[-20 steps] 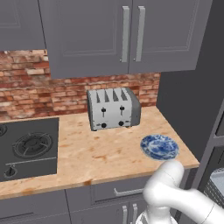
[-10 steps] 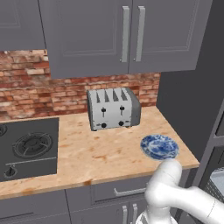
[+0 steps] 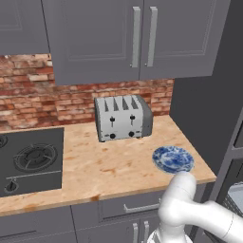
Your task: Place the chicken drumstick on the rack of the oven.
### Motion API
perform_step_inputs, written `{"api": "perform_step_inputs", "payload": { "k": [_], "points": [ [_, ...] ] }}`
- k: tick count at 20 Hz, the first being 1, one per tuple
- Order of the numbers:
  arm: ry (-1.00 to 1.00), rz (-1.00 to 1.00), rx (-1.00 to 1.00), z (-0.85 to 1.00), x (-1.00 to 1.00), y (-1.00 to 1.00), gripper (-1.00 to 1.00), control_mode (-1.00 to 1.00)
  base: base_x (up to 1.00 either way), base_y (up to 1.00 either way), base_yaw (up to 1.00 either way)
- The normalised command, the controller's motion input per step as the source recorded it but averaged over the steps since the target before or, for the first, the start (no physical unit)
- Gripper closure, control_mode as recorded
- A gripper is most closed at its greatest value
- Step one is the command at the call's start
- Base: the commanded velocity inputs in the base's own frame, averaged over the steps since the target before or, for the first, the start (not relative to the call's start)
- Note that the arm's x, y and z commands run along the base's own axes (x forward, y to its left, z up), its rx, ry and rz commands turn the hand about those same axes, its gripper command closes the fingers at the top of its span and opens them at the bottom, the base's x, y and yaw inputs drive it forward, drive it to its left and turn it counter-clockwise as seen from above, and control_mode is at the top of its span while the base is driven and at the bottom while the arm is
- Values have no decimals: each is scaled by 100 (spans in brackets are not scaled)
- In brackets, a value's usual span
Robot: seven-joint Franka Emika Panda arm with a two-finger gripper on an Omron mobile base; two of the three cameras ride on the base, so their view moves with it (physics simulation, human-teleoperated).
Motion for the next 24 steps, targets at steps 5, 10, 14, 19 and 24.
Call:
{"api": "perform_step_inputs", "payload": {
  "k": [5,10,14,19,24],
  "points": [
    [-4,0,0,-8,-8,0,-100,-100,0,0,0],
    [-6,0,0,-9,-10,0,-100,-100,0,0,0],
    [-3,0,0,0,0,0,-100,-100,0,0,0],
    [0,0,0,7,-7,0,-100,-100,0,0,0],
    [0,0,5,40,-55,-16,-100,-100,0,0,0]
  ]
}}
